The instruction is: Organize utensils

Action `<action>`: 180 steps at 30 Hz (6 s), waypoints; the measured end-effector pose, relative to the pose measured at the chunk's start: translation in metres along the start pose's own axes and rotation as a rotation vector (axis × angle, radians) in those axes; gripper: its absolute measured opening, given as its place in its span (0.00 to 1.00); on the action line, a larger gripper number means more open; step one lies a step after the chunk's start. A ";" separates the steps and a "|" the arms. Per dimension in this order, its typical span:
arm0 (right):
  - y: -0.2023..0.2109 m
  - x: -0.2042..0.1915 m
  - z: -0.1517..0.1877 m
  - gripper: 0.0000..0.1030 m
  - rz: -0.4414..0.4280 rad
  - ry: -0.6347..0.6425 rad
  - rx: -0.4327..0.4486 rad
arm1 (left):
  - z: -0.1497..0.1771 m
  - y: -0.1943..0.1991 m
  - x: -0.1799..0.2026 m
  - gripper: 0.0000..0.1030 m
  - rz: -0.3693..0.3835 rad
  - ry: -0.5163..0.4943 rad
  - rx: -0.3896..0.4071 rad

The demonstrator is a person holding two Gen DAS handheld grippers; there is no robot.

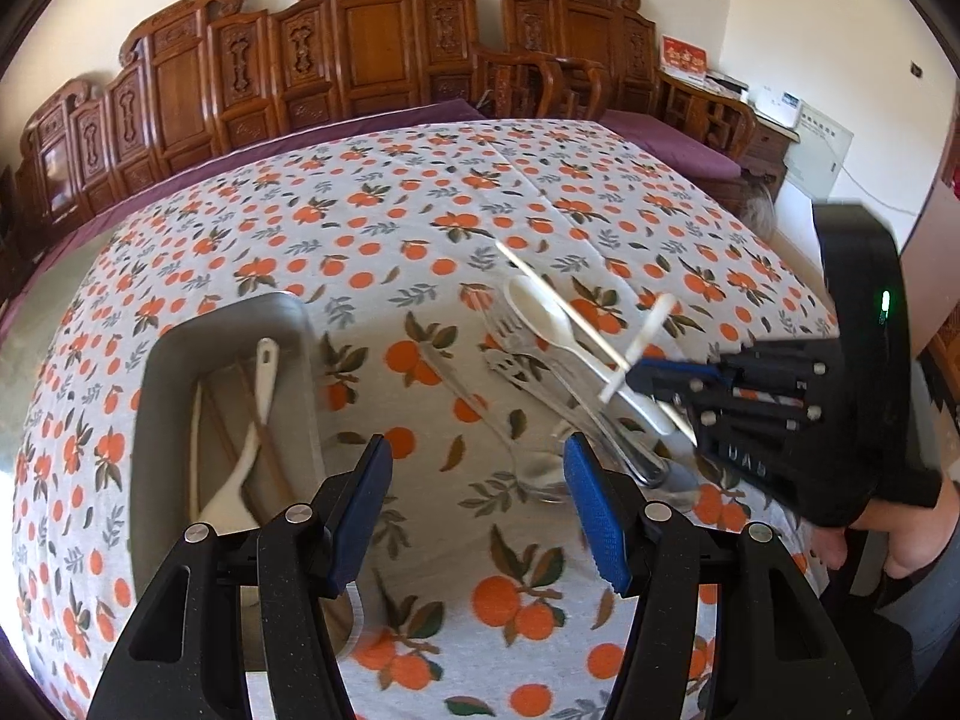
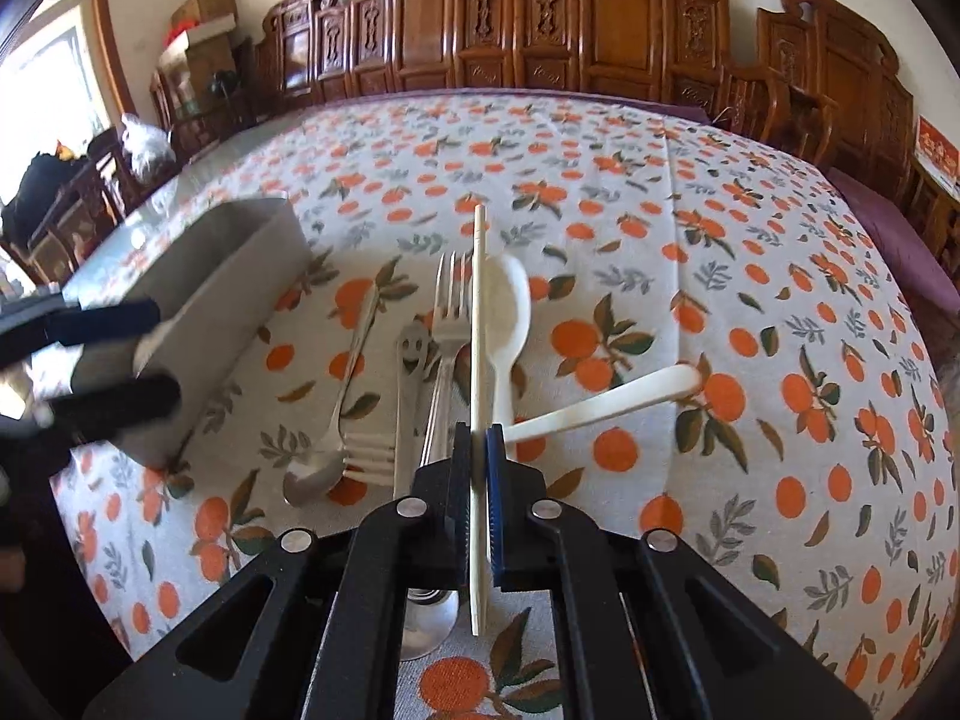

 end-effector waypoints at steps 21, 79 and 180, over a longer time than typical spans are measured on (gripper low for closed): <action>0.020 0.028 -0.004 0.06 0.002 -0.097 0.051 | 0.027 -0.059 0.042 0.32 -0.050 -0.127 -0.103; 0.009 -0.028 -0.001 0.06 -0.017 0.019 0.016 | -0.002 0.047 -0.053 0.01 0.050 0.064 0.054; 0.013 -0.129 -0.063 0.08 -0.141 0.105 0.071 | 0.003 0.049 -0.198 0.80 -0.185 0.309 0.059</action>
Point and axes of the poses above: each gripper's, at about its wrist camera, not at the fingertips, and y roughly against the way its jaws point, x to its right, z to its underside, the point moved 10 cm from there along -y, roughly the way its jaws point, and after that the axes turned 1 degree about y, right-handed, at the moved point
